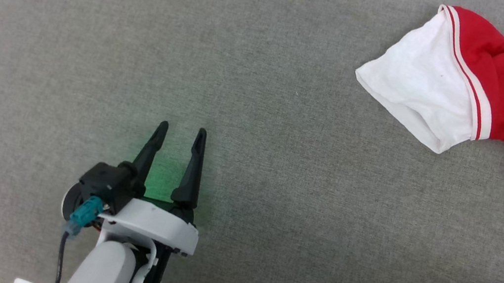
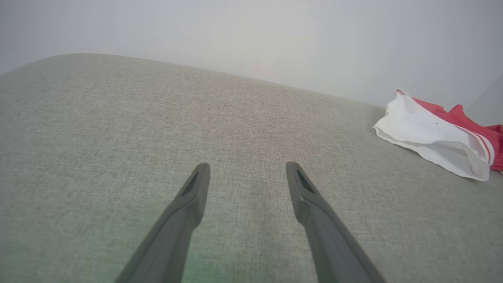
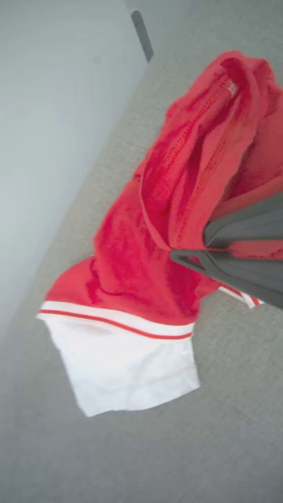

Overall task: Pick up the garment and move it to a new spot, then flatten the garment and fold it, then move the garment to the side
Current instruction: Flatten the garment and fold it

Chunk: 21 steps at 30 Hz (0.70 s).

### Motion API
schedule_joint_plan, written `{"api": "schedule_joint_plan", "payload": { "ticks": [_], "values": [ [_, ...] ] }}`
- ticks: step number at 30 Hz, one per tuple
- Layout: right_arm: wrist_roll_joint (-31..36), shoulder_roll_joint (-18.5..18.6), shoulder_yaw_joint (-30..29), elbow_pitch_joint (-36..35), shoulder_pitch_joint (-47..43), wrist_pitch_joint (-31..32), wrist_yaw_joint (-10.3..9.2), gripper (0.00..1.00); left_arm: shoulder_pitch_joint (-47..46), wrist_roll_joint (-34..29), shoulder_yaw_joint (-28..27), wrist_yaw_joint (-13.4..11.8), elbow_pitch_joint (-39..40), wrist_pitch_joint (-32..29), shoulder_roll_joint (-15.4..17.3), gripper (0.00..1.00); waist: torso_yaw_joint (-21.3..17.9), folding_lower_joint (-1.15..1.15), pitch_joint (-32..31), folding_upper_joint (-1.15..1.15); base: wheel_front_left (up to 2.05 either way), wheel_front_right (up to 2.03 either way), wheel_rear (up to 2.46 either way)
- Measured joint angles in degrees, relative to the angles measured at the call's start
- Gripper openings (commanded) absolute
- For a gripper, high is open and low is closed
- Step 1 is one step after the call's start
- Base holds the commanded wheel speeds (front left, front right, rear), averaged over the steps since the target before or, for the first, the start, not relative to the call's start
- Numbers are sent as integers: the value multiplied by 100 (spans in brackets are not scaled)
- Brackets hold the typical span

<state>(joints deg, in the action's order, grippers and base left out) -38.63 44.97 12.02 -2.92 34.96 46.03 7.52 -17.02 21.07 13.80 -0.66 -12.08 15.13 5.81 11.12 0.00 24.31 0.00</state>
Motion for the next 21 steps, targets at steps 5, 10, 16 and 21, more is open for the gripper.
{"api": "schedule_joint_plan", "payload": {
  "ticks": [5, 10, 16, 21],
  "values": [
    [101, -535, -470, 88, 855, -349, 0, 0, -77, -69, -1, 76, -69, 0, -57, 100, -32, 0, 110, 0, 0, 0, 0],
    [246, -1190, -847, 670, 1675, -654, -1, 0, -170, -118, 21, 174, -121, -1, -124, 100, -15, 0, 252, 0, 0, 0, 0],
    [536, -1762, -1156, 1496, 2646, -1552, -2, 0, -224, -160, 15, 227, -171, -1, -175, 100, 65, 0, 416, 0, 0, 0, 0],
    [921, -2201, -1663, 2530, 3534, -2587, -2, 0, -338, -194, 107, 294, -216, -1, -231, 100, 162, 0, 563, 0, 0, 0, 0]
  ]
}}
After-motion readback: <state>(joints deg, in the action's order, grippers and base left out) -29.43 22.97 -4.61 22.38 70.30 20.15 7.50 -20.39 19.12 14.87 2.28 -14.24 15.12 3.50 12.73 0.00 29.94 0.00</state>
